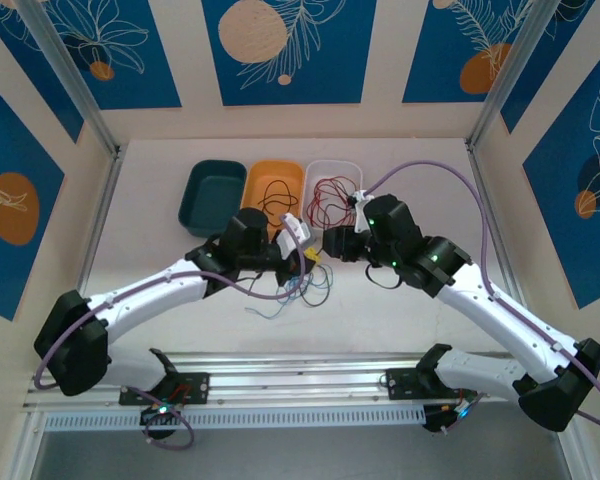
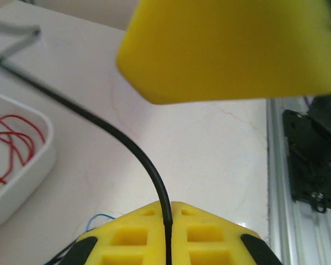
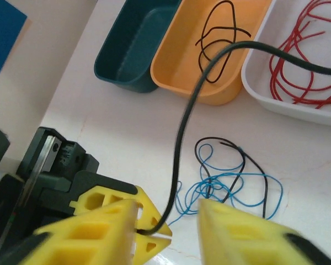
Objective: Untangle the cables
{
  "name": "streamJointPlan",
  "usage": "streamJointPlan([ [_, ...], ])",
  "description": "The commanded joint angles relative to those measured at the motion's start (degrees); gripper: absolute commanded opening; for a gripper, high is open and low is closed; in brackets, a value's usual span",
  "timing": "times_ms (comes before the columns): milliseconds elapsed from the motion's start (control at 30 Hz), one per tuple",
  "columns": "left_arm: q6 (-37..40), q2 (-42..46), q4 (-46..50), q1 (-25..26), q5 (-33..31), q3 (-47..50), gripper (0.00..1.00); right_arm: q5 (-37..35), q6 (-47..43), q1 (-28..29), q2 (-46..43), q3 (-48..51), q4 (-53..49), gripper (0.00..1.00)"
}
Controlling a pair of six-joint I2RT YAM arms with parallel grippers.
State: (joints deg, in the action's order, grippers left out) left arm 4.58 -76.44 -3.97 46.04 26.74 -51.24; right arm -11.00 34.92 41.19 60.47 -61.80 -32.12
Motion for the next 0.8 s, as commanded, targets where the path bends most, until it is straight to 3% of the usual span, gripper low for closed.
streamJointPlan([
  [0,0.9,3.9,-4.8,0.4,-5.0,2.0,0.00,2.1,-1.9,-2.1,-2.5,-1.9,-0.4,0.47],
  [167,3.0,7.9,-3.8,0.3,-7.7,2.9,0.00,4.9,-0.5,-10.3,-4.2,-0.6,-2.3,0.49],
  [300,2.8,10.1,-1.3,-0.1,-14.0,2.1,0.00,7.2,1.5,-14.5,-5.4,1.2,-2.2,0.52],
  [400,1.7,11.3,1.7,-1.0,-18.6,0.6,0.00,7.1,2.0,-15.2,-5.9,2.0,-2.8,0.56],
  [767,-2.2,11.6,10.2,-5.2,-23.9,-4.5,0.00,3.8,2.1,-15.1,-7.6,3.2,-5.5,0.66],
])
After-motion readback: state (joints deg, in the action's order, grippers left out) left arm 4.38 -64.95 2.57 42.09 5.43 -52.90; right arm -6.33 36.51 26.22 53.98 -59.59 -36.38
